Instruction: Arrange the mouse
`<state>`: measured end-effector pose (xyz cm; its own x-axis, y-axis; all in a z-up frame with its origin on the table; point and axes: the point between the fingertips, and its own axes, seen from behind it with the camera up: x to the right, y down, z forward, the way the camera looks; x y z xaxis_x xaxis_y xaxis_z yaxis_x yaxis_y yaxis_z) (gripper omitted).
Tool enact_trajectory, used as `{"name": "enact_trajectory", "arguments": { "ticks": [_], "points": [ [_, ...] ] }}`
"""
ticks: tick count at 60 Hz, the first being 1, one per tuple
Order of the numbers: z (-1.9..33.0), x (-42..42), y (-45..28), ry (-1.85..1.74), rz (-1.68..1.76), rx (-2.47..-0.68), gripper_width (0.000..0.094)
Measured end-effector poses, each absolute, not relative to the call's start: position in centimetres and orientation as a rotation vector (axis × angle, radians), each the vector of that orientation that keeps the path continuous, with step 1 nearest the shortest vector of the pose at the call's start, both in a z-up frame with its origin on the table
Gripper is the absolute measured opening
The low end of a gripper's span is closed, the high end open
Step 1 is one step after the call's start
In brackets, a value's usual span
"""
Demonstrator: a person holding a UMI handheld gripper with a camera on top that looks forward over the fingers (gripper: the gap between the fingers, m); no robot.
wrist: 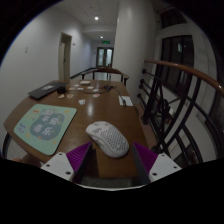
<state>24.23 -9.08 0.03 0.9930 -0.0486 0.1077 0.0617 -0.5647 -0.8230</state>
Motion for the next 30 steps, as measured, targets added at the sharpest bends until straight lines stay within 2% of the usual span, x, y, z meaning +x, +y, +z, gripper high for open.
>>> {"name": "enact_trajectory", "arguments": {
  "ticks": [1, 9, 10, 16, 17, 21, 30],
  "points": [
    [-0.7, 25.8, -7.1, -0.016, -0.137, -2.158, 0.0801],
    [-0.6, 25.7, -5.8, 0.004, -0.08, -2.194, 0.0793],
    [-1.1, 26.9, -3.3, 0.004, -0.068, -2.194, 0.0794],
    [-1.5, 27.3, -1.9, 0.045, -0.042, -2.202, 0.078],
    [-1.5, 27.4, -1.8, 0.047, -0.047, -2.202, 0.0749],
    [-1.4, 29.1, 0.9, 0.075, -0.073, -2.204, 0.0496],
    [-1.3, 29.5, 1.3, 0.156, -0.07, -2.179, 0.04]
  ]
}}
